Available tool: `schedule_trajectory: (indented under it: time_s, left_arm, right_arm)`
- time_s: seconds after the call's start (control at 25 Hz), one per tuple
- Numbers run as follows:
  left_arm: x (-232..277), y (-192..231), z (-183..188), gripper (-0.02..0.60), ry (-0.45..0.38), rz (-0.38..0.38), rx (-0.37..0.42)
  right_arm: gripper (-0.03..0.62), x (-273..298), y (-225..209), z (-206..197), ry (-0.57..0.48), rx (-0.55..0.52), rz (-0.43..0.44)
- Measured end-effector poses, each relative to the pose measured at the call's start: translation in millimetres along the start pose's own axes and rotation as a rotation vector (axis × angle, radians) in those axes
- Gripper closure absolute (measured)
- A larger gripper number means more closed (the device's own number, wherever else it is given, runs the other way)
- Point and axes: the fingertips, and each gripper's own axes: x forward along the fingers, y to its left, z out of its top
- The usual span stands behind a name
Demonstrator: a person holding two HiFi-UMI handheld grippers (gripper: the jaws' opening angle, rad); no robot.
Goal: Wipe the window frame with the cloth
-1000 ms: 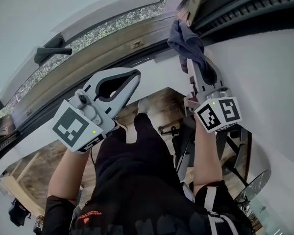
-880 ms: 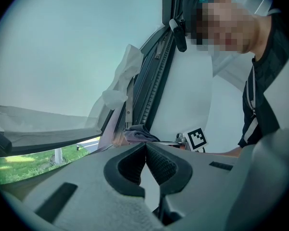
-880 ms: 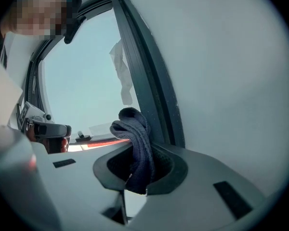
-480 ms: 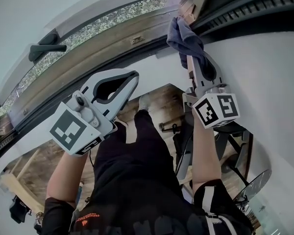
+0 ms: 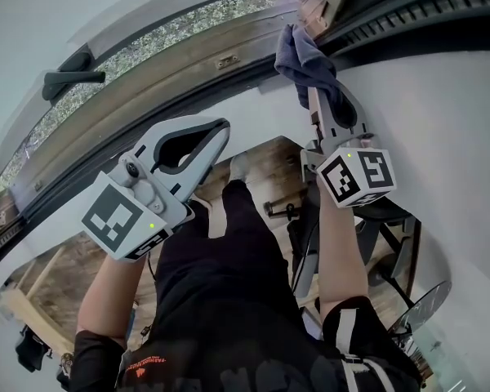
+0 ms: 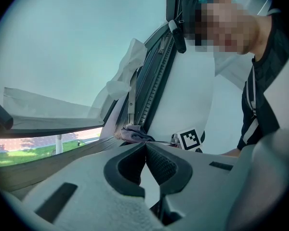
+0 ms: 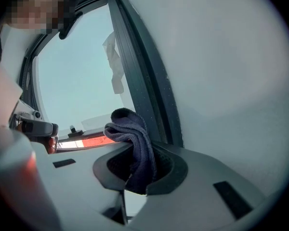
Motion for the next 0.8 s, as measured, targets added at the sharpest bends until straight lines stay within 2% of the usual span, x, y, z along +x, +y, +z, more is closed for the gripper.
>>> schedule_trajectory:
  time_s: [0.8]
  left_arm:
    - [-30.6,6.3,-7.0,0.561,-0.022,0.032,-0.024]
  right_arm:
    - [0.551,10.9,45.0,-23.5,0.073,-0.049,0.082]
